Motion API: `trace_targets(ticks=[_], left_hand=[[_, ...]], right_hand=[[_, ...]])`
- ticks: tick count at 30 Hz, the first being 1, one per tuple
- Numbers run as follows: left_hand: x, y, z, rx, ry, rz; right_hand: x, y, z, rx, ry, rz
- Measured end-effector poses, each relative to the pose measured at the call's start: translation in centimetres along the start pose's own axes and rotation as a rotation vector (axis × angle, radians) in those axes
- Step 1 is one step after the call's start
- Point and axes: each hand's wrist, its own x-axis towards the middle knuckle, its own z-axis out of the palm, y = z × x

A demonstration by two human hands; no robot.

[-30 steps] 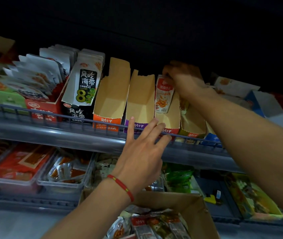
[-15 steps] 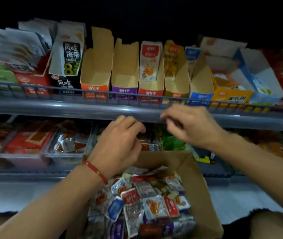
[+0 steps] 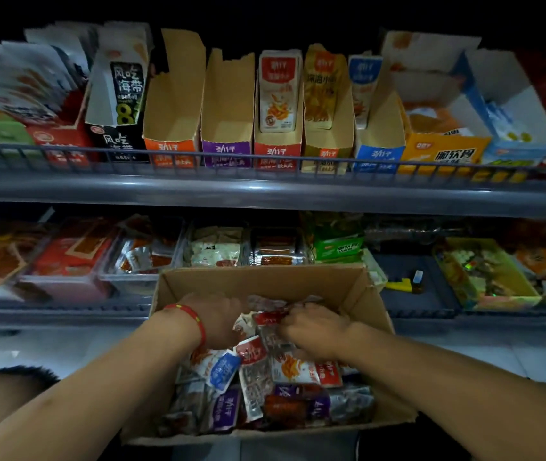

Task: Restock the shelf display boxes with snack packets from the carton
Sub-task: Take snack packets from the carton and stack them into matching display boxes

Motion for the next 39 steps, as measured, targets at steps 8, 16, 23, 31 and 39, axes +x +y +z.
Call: trace_targets(ticks=[8,16,23,31,39], left_hand=[[-1.7,-2.1,-2.2,-0.176,0.174,-0.094],[-2.5,-1.8,-4.7,-1.566,0.296,-0.046],[-2.5,-0.4,-5.9,-1.667,0.74,0.075],[-2.5,-1.8,-5.9,-0.784,1.024,0.274],[-2.6,-2.5,-6.9,-0.704,1.197,0.279]], right_hand=[[-3.1,1.3,-6.1,1.12,0.386,0.284],[-7.8,0.7,-10.4,2.02,0.588,0.251],[-8.2,-0.9,-11.9,1.84,0.202,0.338],[-8.6,0.2,-15.8,0.693,0.914,0.347],[-7.3,1.4,-21.8,0.369,0.725,0.387]])
